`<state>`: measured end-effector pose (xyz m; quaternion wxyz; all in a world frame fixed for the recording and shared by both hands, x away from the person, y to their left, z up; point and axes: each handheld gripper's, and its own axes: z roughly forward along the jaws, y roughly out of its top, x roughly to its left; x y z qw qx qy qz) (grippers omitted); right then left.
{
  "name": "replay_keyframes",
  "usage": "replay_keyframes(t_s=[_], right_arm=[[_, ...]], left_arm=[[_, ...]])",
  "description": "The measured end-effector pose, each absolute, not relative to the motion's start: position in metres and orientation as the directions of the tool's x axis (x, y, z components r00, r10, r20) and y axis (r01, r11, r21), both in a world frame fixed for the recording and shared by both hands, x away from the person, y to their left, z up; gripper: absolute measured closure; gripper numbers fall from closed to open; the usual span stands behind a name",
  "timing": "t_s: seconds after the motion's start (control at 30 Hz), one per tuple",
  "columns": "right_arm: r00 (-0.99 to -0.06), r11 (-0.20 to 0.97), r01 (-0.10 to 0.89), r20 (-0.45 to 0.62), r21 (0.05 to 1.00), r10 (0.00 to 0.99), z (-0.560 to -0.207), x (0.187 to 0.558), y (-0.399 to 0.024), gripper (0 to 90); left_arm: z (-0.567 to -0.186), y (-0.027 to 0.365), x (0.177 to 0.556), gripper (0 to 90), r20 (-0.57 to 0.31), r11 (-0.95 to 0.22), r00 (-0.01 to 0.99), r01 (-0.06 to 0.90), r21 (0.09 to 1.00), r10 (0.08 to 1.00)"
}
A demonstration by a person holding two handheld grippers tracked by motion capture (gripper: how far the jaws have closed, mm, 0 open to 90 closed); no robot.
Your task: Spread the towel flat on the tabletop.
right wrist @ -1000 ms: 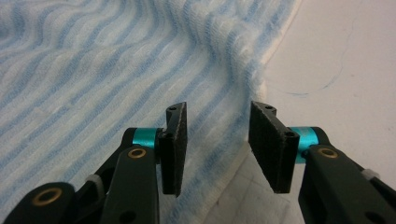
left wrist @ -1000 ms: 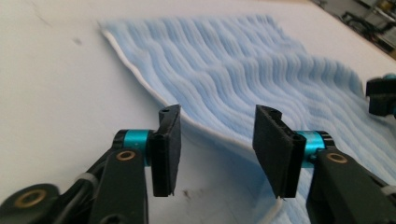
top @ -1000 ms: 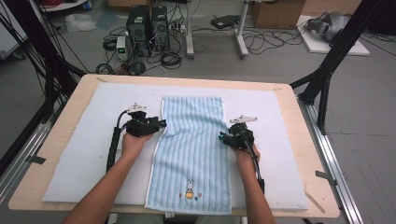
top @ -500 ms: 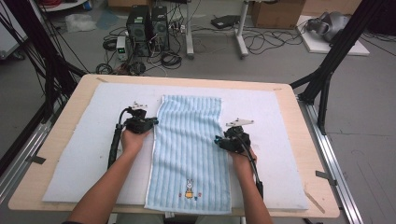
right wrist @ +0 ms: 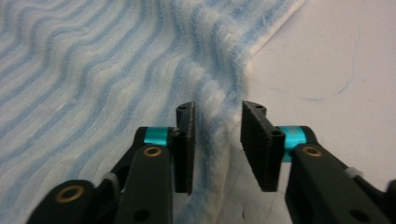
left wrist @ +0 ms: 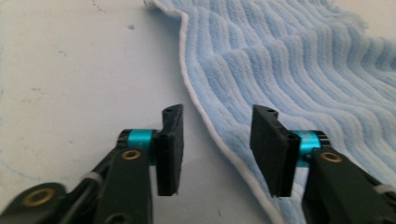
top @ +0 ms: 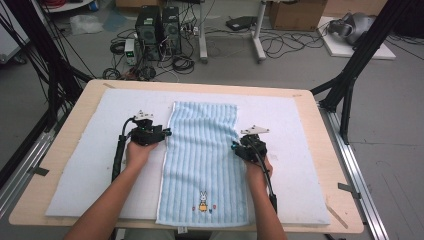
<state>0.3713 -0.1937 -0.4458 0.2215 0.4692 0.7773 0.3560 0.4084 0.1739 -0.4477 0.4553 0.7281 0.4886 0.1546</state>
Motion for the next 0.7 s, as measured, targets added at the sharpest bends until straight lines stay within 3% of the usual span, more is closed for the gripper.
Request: replay_keyframes(t_s=[0.07, 0.2, 0.53, 0.7], right_arm=[[-0.480, 0.304, 0.549, -0.003, 0.779, 0.877, -0.443, 0.364, -0.196, 60.9], [-0.510, 0.315, 0.530, -0.001, 0.787, 0.860, -0.440, 0.347, -0.201, 60.1], [-0.558, 0.334, 0.528, 0.023, 0.781, 0.829, -0.441, 0.309, -0.214, 62.6], [-0.580, 0.341, 0.529, 0.038, 0.777, 0.813, -0.442, 0.304, -0.212, 59.7]], left_arm=[[-0.447, 0.175, 0.402, 45.8, -0.236, -0.101, 0.486, 0.569, 0.816, 0.841], [-0.445, 0.178, 0.379, 44.2, -0.230, -0.120, 0.513, 0.560, 0.820, 0.827], [-0.452, 0.182, 0.335, 50.3, -0.267, -0.141, 0.563, 0.578, 0.804, 0.782], [-0.453, 0.184, 0.328, 50.6, -0.293, -0.126, 0.559, 0.592, 0.796, 0.776]])
